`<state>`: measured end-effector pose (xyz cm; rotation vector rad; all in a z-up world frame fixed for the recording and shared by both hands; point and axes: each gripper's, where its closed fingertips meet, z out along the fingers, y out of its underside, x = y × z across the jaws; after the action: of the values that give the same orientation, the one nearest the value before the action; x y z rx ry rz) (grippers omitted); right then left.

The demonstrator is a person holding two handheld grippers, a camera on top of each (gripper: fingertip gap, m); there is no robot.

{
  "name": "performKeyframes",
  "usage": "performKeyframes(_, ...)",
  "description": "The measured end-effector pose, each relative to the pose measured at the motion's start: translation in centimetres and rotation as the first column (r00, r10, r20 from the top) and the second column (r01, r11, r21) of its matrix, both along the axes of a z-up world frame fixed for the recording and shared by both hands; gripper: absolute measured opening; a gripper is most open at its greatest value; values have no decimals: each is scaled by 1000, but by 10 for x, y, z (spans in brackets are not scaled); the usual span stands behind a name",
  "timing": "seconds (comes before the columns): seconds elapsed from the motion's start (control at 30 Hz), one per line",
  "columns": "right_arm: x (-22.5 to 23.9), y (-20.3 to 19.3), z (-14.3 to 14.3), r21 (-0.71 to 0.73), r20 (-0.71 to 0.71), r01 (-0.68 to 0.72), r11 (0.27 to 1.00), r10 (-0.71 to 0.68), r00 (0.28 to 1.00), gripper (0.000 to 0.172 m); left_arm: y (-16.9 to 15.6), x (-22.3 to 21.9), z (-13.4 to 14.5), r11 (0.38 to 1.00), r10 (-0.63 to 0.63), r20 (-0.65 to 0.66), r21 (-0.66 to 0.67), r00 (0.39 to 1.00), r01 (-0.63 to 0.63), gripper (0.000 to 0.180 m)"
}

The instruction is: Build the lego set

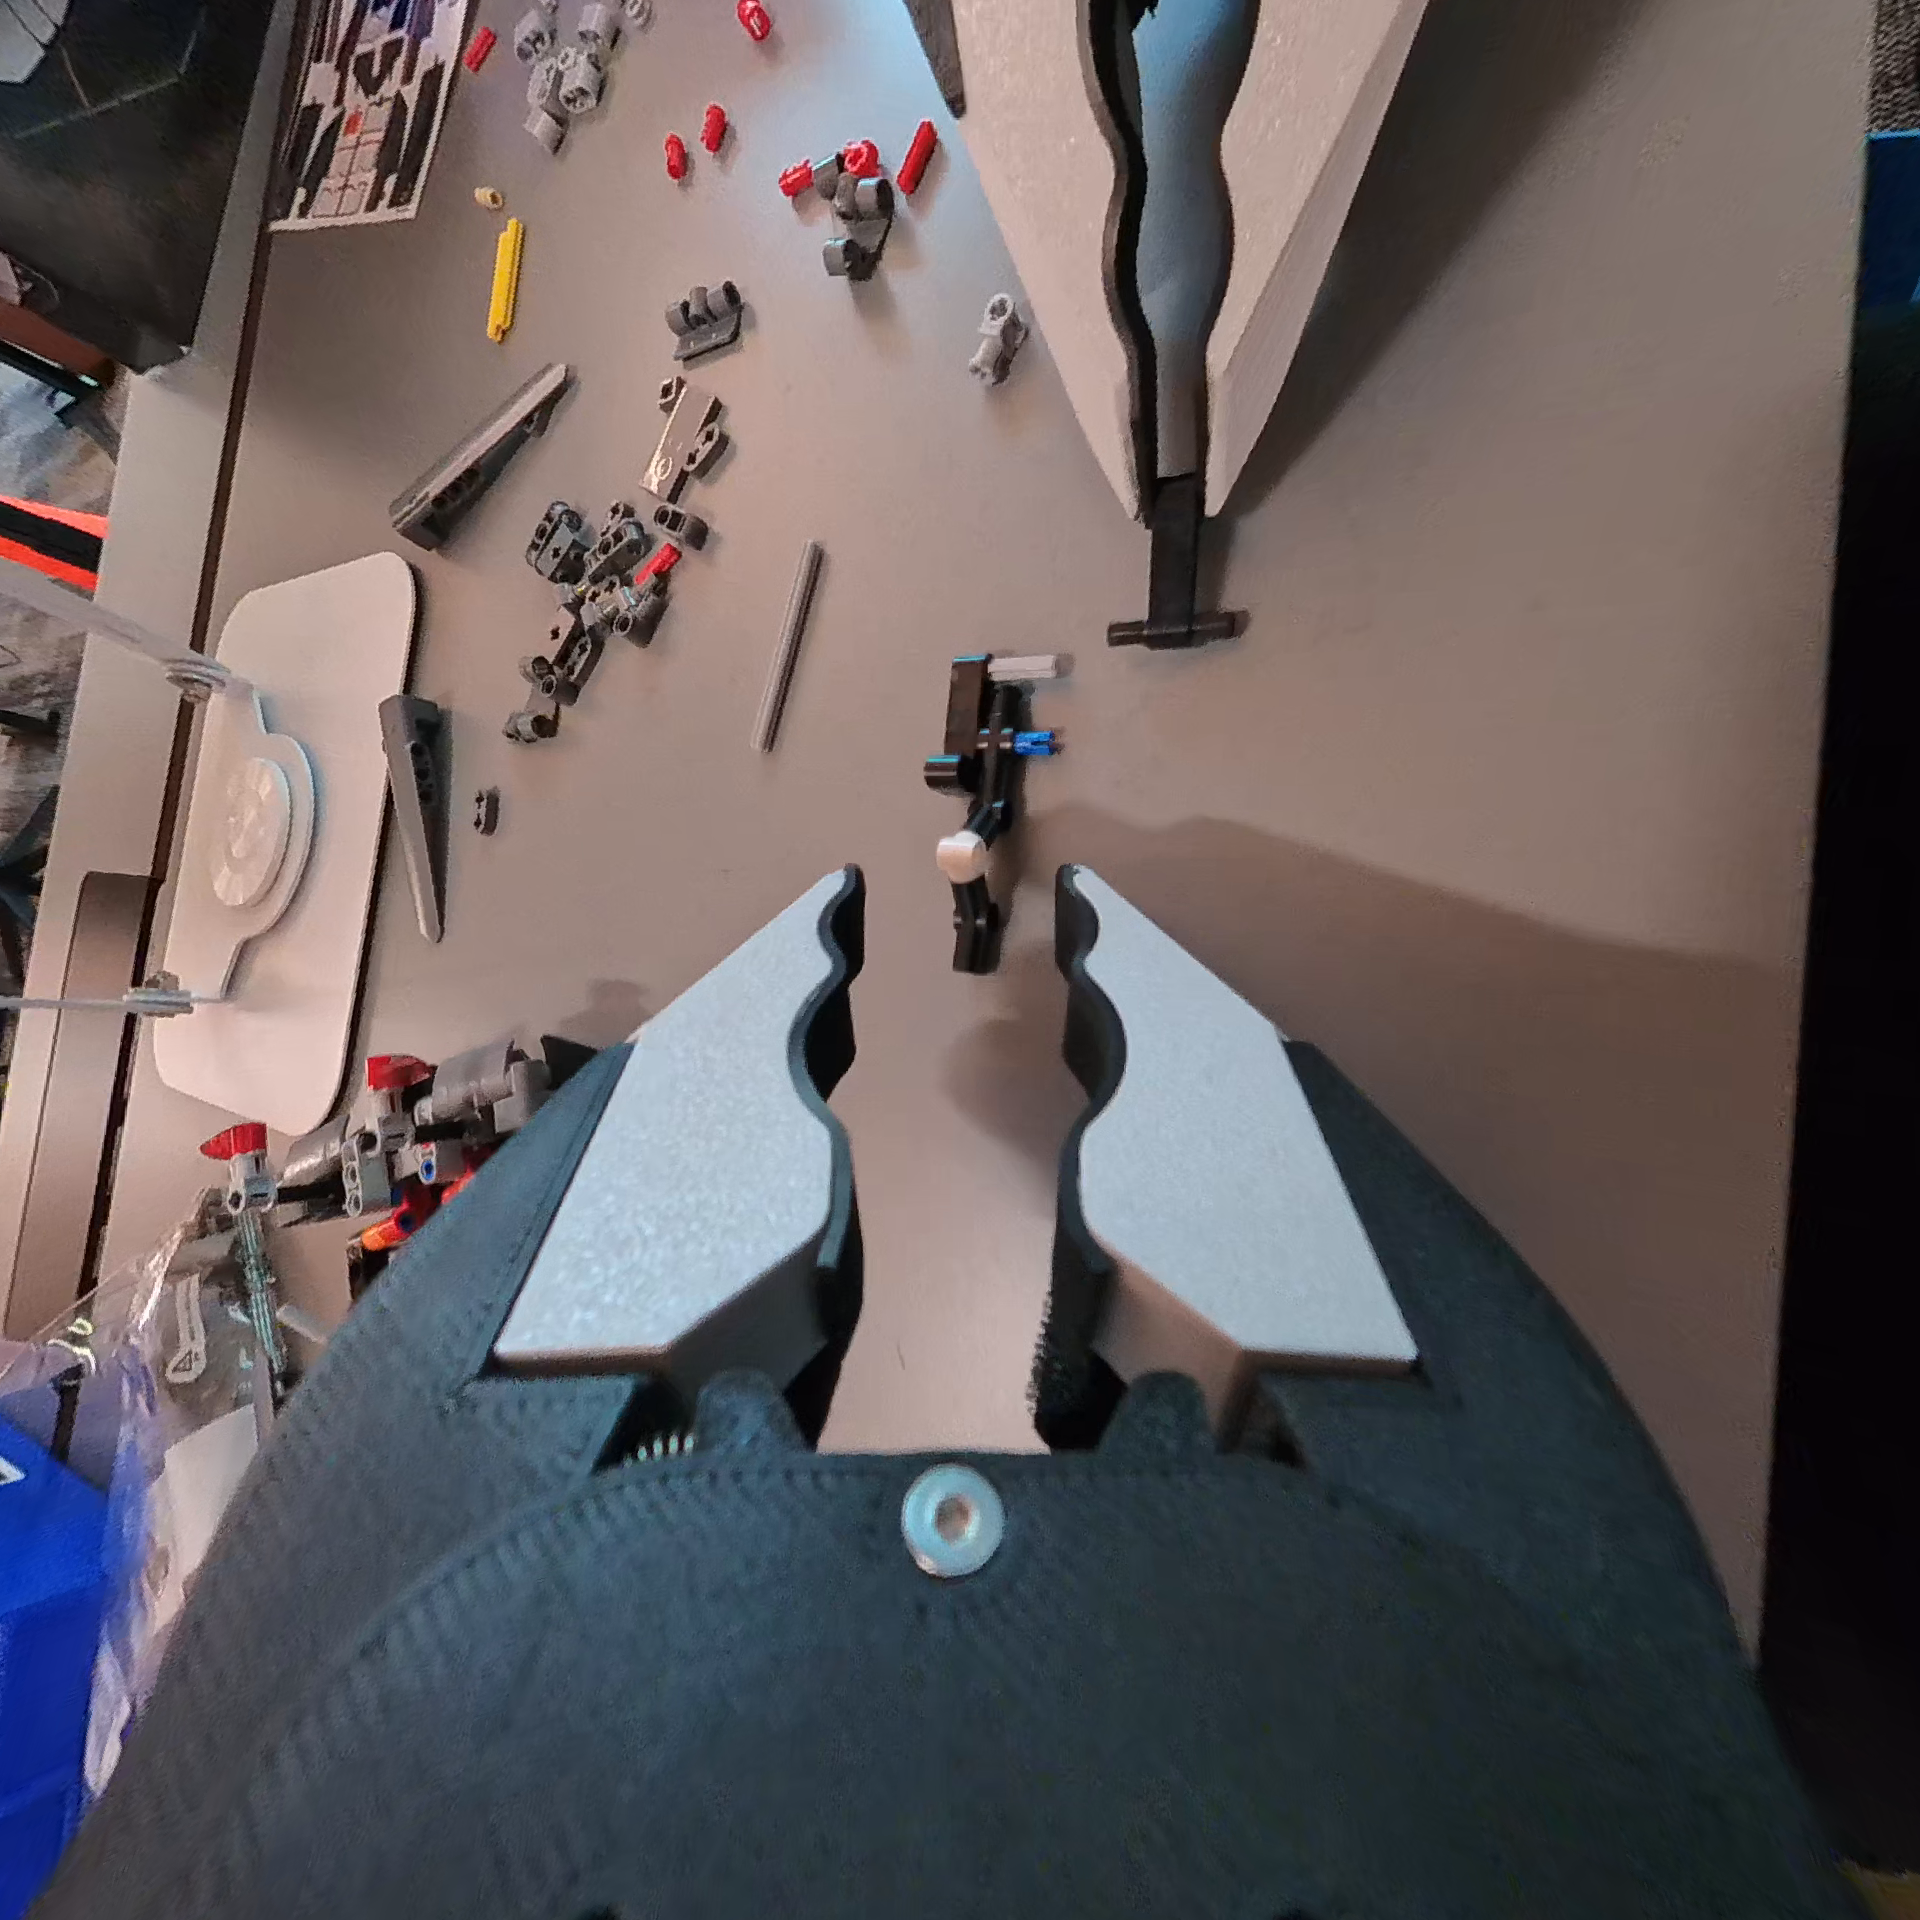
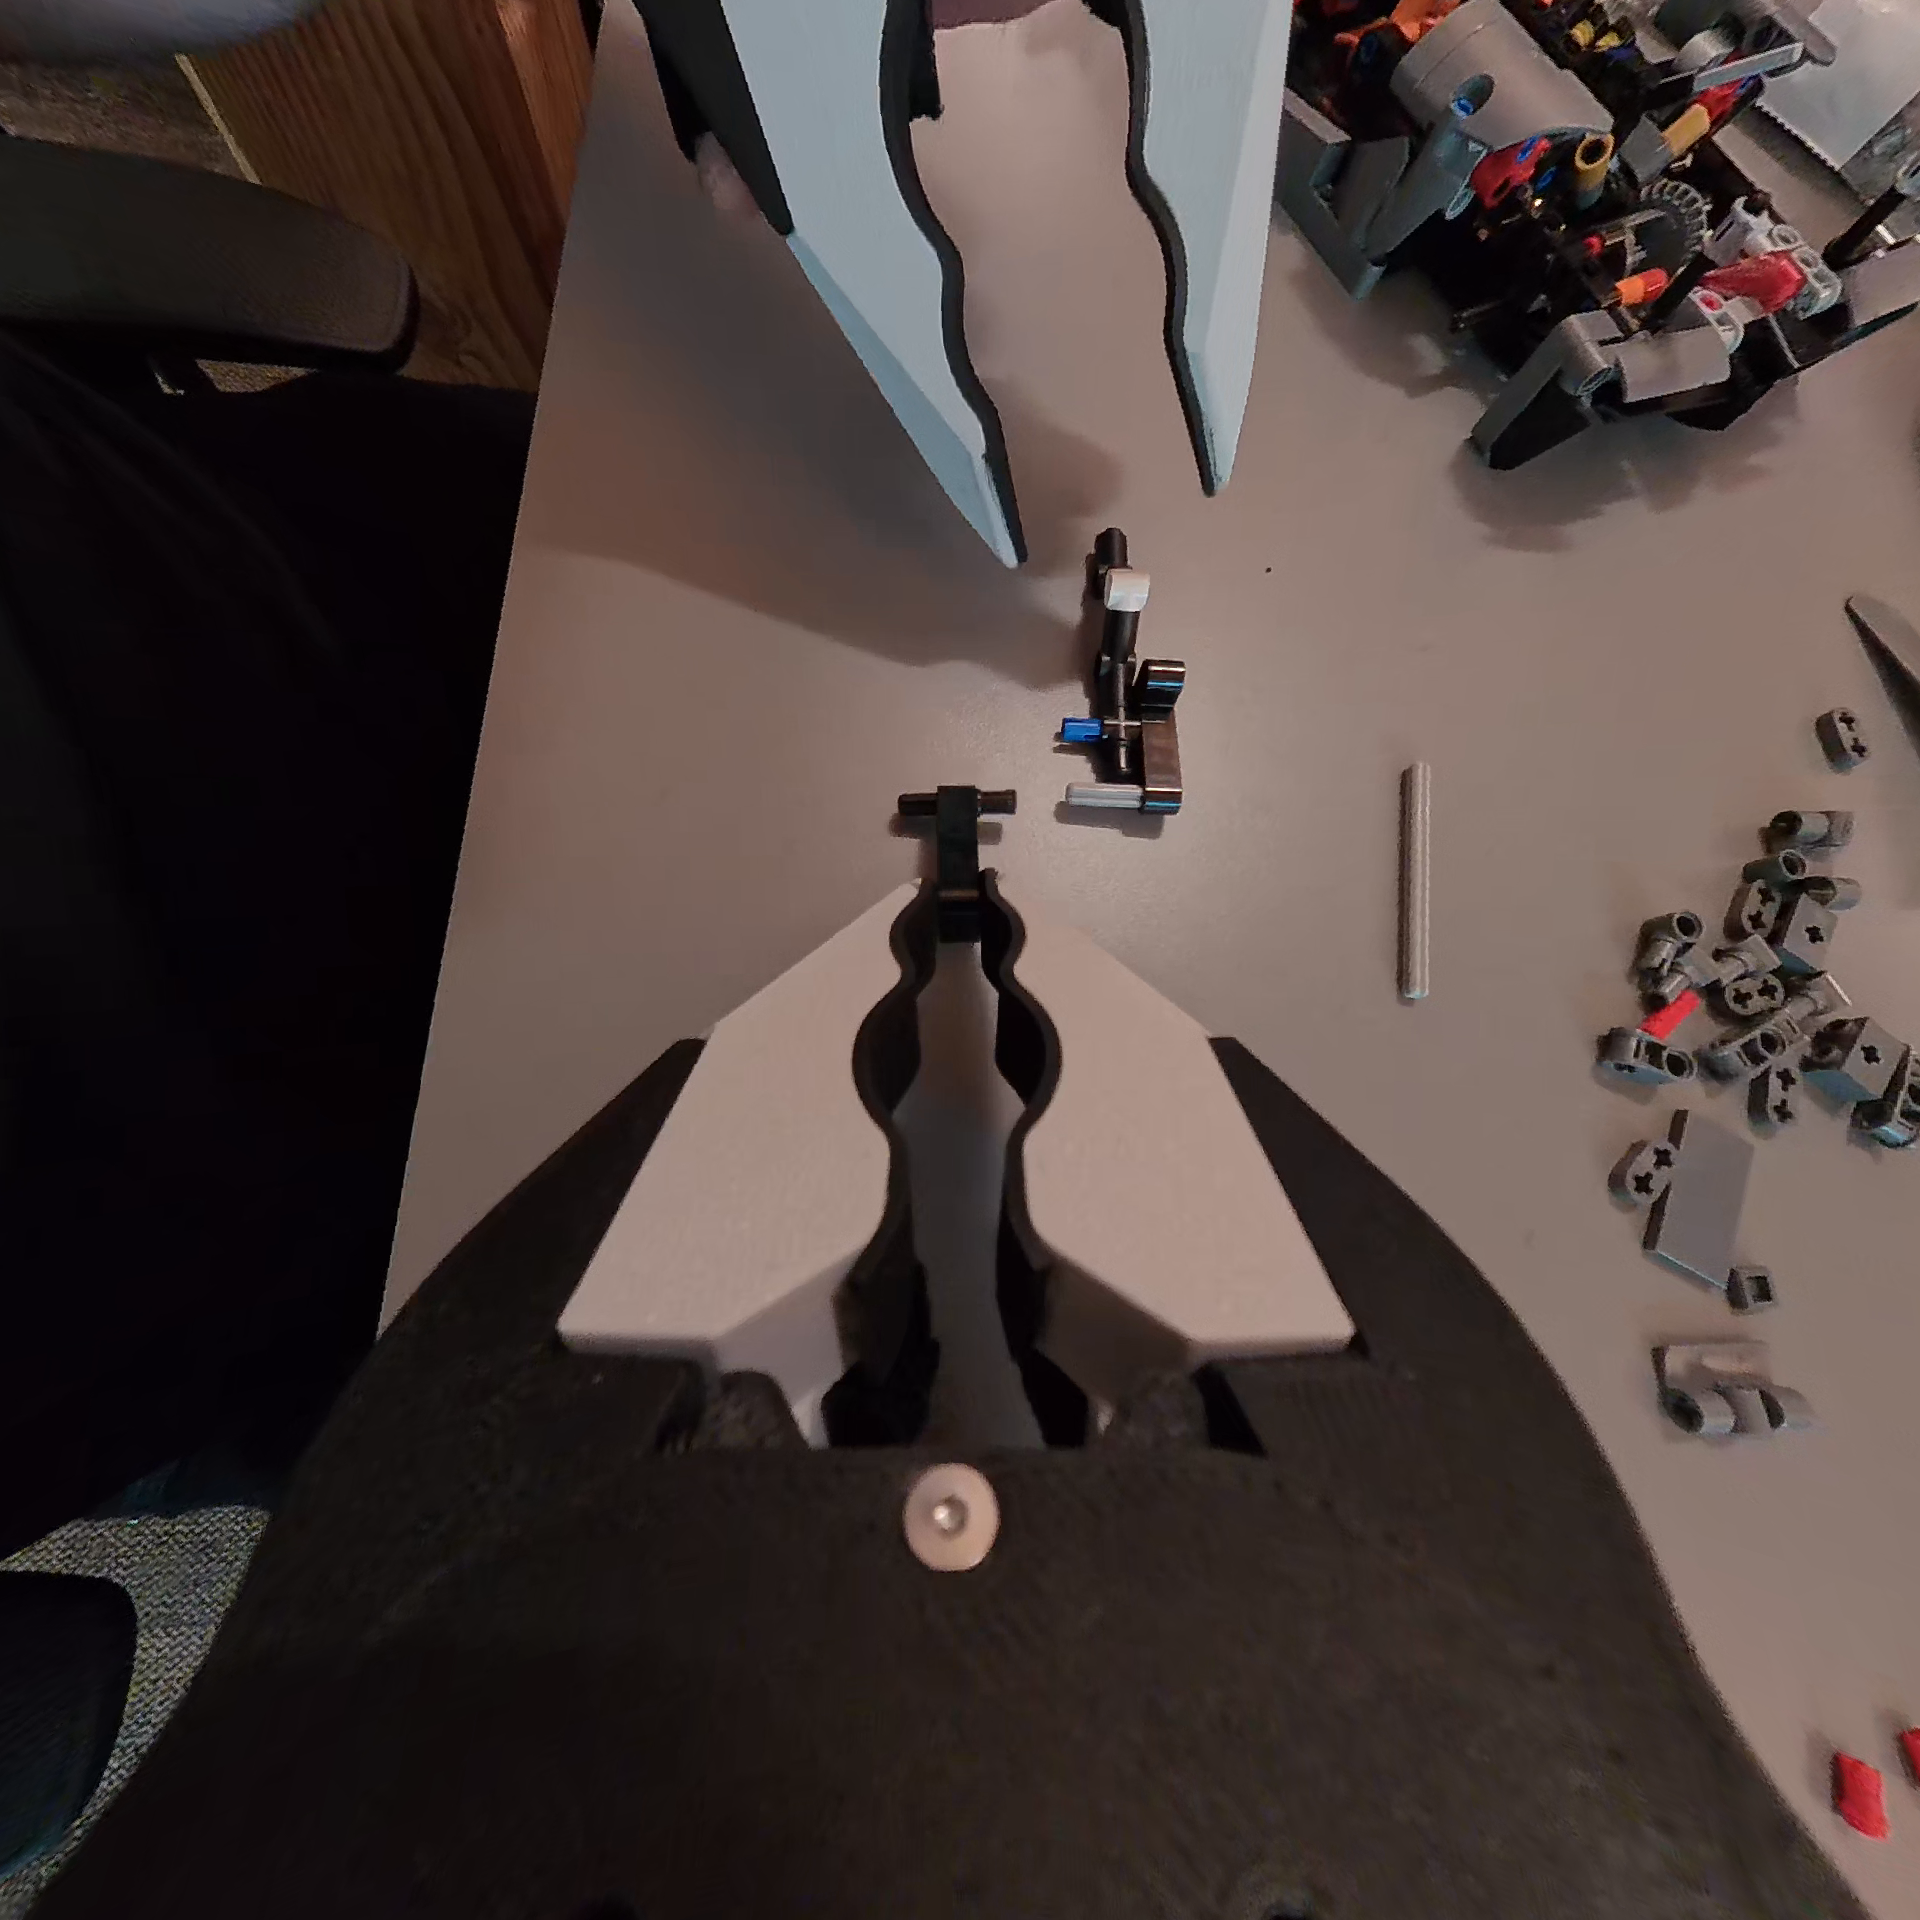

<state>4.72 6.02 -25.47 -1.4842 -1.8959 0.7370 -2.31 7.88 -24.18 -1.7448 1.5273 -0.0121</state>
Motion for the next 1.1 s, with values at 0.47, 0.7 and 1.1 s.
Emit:
performKeyframes(0.47, -18, 8, 10, -9, -45, 51, 999, -51, 998, 4, 5, 13, -9, 991, -122, -7, -49, 992, 122, 39)
performKeyframes(0.7, -27, 16, 10, -40, -30, 95, 995, -96, 995, 4, 2, 19, -14, 979, -175, 17, -101, 984, 176, 45)
performKeyframes(1.1, -35, 20, 5, -88, 21, 127, 988, -125, 992, 4, 7, 27, -16, 972, -177, 57, -144, 983, 184, 39)
